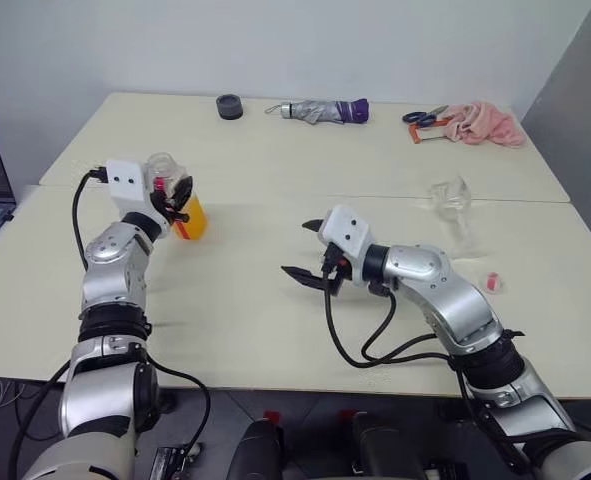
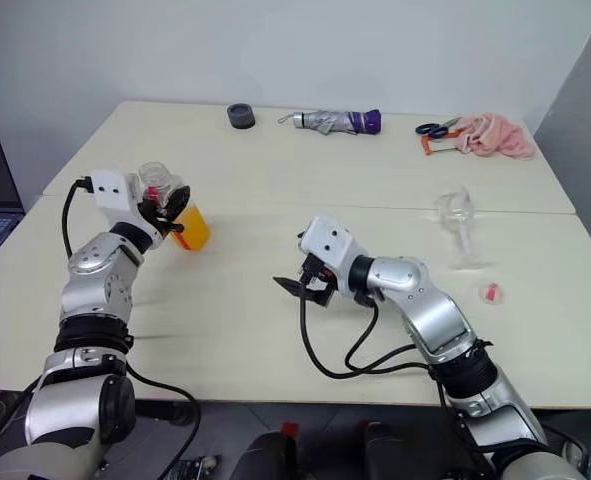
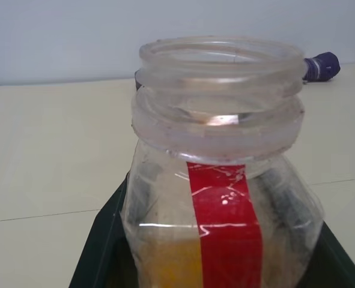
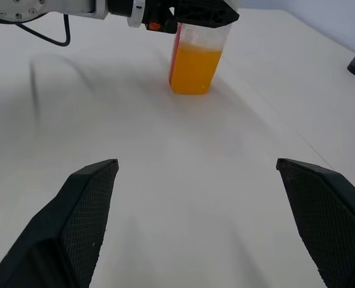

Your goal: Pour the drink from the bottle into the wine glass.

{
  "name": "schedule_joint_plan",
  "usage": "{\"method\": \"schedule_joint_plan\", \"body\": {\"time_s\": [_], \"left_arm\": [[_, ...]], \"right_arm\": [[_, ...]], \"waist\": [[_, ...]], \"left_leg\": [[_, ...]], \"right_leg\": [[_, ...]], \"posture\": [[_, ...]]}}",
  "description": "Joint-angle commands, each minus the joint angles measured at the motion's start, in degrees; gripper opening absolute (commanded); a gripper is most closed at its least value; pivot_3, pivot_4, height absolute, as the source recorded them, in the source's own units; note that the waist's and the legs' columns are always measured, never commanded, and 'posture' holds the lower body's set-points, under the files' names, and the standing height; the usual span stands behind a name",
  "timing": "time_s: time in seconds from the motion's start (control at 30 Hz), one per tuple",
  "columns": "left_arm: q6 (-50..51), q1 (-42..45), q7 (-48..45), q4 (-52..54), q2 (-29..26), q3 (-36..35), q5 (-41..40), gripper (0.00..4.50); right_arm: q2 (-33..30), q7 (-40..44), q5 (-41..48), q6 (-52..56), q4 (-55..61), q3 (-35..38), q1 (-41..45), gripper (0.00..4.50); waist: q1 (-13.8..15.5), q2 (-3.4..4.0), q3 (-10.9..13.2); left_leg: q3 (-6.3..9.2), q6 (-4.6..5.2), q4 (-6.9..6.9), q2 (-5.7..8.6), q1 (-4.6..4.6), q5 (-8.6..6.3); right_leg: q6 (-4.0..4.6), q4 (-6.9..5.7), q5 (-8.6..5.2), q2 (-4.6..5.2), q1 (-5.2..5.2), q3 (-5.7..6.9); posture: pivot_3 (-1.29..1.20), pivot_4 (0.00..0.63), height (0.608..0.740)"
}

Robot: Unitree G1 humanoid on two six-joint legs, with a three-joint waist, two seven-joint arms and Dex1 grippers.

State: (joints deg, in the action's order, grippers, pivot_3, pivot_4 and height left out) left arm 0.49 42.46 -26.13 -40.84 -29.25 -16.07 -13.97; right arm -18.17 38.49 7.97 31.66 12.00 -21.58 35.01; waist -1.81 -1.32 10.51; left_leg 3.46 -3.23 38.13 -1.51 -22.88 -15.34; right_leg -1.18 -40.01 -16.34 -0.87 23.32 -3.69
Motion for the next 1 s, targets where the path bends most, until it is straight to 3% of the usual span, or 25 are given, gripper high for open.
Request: {"method": "schedule_joint_plan", "body": {"time_s": [0.03, 0.3, 0.67, 1.0], "left_arm": [[-0.56, 0.59, 0.84, -0.7, -0.04, -1.02, -0.46, 2.08], [-1.59, -0.93, -0.13, 0.2, 0.17, -0.48, -0.52, 4.48], [-2.69, -4.99, -0.37, 3.92, 0.47, 0.6, 0.51, 4.48], [-5.65, -11.16, 5.33, 8.72, 1.37, 0.2, 2.59, 4.48]], "right_arm": [[0.58, 0.74, -0.03, -1.47, 1.04, 0.31, 1.19, 4.5], [1.31, 1.31, -0.2, -1.14, 1.51, 0.21, 0.98, 4.5], [0.92, 1.99, -0.52, -0.93, 2.2, -0.22, 0.09, 4.5], [-0.15, 2.26, -0.54, -0.52, 3.73, -0.19, -1.45, 4.5]], "waist": [[-0.03, 0.0, 0.0], [-0.04, 0.0, -0.01], [-0.04, 0.0, -0.01], [-0.02, 0.0, -0.01]], "left_leg": [[0.0, 0.0, 0.0, 0.0, 0.01, 0.0], [0.01, -0.01, 0.0, 0.01, 0.01, 0.0], [0.02, -0.01, -0.01, -0.01, 0.01, 0.0], [0.04, -0.01, -0.02, -0.04, 0.01, 0.0]], "right_leg": [[0.0, -0.01, 0.0, 0.0, 0.0, 0.0], [0.01, -0.02, 0.0, -0.03, 0.0, 0.01], [0.01, -0.01, 0.0, -0.01, 0.0, 0.02], [0.01, -0.01, 0.0, 0.06, 0.0, 0.01]], "posture": [[0.0, 0.15, 0.74], [0.0, 0.15, 0.74], [0.0, 0.15, 0.74], [0.0, 0.15, 0.74]]}}
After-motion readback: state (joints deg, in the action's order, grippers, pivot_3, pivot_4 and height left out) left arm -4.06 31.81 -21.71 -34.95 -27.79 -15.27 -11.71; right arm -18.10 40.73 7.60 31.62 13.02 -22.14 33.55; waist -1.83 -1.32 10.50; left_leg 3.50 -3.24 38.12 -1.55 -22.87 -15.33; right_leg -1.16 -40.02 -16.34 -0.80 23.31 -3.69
